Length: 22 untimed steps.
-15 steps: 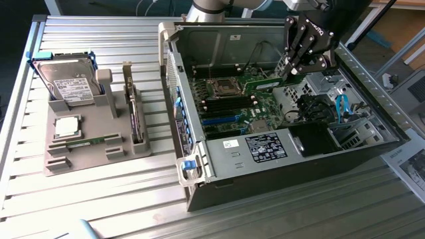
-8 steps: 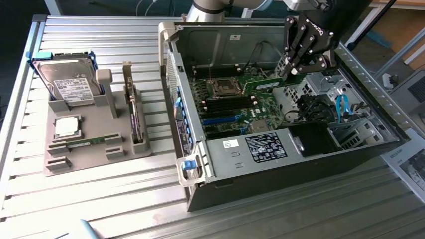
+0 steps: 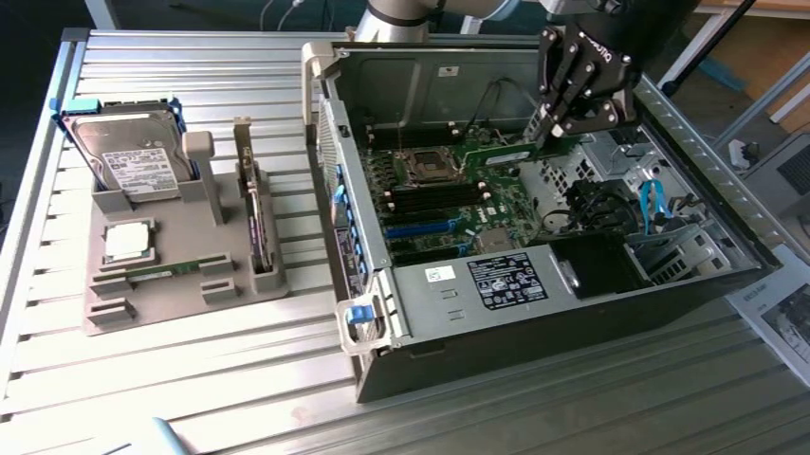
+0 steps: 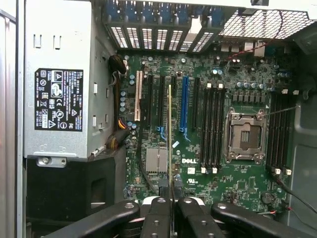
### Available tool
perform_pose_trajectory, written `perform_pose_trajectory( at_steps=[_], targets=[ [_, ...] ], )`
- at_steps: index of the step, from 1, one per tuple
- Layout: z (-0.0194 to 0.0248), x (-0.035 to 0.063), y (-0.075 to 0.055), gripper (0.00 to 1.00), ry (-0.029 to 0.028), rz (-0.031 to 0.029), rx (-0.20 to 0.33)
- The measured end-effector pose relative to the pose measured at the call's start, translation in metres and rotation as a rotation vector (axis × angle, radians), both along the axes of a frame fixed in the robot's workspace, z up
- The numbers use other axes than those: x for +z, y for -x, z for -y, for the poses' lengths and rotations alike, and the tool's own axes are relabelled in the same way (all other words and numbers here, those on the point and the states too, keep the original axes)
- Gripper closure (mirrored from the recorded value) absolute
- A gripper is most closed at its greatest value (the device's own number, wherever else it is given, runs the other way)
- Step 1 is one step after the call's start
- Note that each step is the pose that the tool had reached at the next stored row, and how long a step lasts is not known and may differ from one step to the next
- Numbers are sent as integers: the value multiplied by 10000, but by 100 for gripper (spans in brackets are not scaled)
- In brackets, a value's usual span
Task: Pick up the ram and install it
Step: 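Pick up the ram and move it above insertion slot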
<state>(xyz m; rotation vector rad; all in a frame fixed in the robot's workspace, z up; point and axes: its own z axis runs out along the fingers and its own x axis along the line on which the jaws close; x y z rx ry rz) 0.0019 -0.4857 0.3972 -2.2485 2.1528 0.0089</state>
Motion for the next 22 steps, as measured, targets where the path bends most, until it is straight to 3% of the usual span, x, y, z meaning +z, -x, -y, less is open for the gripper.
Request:
perform_pose_trajectory(
  at_steps=[2,5,7,8,10,12,16,20,22],
  targets=[
    [-76,-1,0,88,-1,3,-25],
    [-137,-2,-1,88,-1,4,-42],
    [-137,-1,0,88,0,3,-42],
    [-137,-1,-11,88,0,-29,-43],
    [-137,0,-49,88,2,-150,-42],
    [-137,-1,-77,88,0,-226,-43],
    [-137,-2,-121,88,0,-299,-42],
    [-137,-2,-122,88,0,-300,-43],
    [-137,-2,-151,88,0,-382,-42]
  ],
)
